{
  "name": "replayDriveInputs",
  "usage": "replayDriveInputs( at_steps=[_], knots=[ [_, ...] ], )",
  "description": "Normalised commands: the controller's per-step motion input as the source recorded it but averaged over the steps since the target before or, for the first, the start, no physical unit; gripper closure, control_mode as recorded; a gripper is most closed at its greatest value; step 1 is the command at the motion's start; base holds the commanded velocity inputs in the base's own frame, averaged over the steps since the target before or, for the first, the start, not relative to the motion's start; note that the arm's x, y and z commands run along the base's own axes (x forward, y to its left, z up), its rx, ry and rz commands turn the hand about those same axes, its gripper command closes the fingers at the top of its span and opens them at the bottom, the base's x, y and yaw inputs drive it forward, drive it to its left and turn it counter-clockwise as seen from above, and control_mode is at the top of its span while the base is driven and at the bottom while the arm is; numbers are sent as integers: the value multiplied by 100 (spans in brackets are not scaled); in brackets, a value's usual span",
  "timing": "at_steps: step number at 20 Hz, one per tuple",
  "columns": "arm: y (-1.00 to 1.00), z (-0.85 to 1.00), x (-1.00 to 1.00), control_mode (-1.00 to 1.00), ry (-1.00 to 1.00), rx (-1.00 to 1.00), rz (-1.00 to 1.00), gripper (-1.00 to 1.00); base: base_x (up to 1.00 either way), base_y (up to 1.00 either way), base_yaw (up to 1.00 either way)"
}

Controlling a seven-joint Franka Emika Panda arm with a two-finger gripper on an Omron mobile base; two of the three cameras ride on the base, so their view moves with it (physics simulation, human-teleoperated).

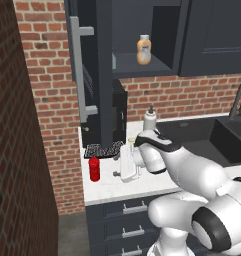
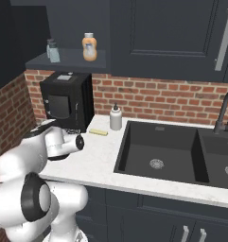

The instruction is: Put the shaker and condiment bottle from the counter next to their counterparts in the cabinet.

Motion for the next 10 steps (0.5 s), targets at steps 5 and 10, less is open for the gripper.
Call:
replayDriveInputs(
  at_steps=[5, 10],
  knots=[
    [6, 0, 10, -100, 0, 0, 0, -100, 0, 0, 0],
    [12, 0, 33, -100, 0, 0, 0, -100, 0, 0, 0]
  ],
)
